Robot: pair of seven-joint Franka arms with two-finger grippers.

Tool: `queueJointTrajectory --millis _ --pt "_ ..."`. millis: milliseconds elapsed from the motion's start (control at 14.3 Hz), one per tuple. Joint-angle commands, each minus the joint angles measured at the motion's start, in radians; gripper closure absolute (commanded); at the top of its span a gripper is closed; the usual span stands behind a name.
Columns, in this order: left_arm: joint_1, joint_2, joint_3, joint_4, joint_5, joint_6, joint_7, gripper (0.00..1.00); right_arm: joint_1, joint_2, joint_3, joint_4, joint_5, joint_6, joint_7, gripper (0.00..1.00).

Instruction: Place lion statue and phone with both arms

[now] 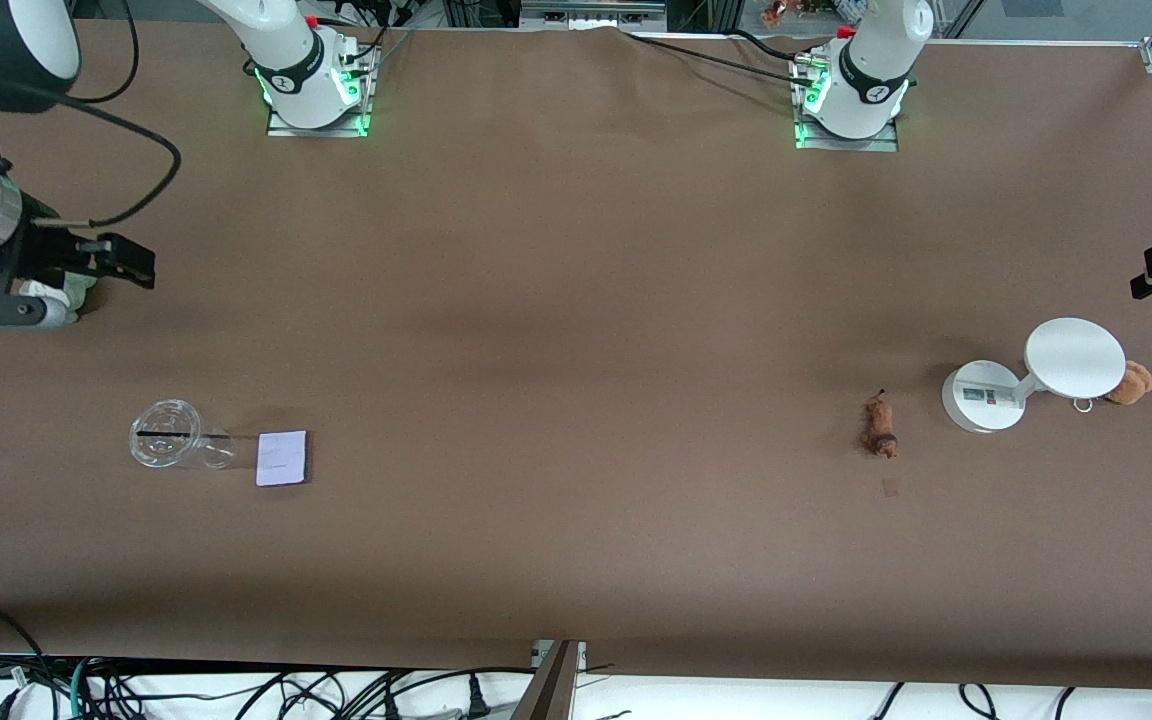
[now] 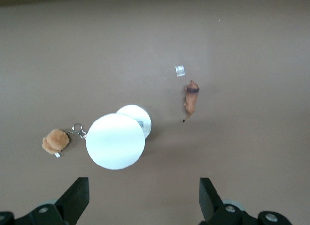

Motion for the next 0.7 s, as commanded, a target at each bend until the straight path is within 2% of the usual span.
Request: queueJointTrajectory --millis 0,210,419,629 --pt "0.004 -0.016 -0.005 -0.002 0.019 -0.037 0.023 0.0 -0.05 -0.103 0.023 -0.053 0.008 -0.004 -0.015 0.0" --pt "0.009 -0.014 -0.002 -0.002 0.006 -0.037 0.014 0.0 -0.114 -0.108 0.017 -0.058 0.041 -0.036 -0.126 0.0" --pt "-0.004 -0.013 -0.008 -0.002 0.009 -0.035 -0.161 0.0 -0.116 -0.109 0.021 -0.058 0.045 -0.037 -0.127 0.0" --pt "-0.019 -0.013 -0.008 -0.002 0.013 -0.035 -0.186 0.0 -0.114 -0.109 0.024 -0.061 0.043 -0.04 -0.121 0.0"
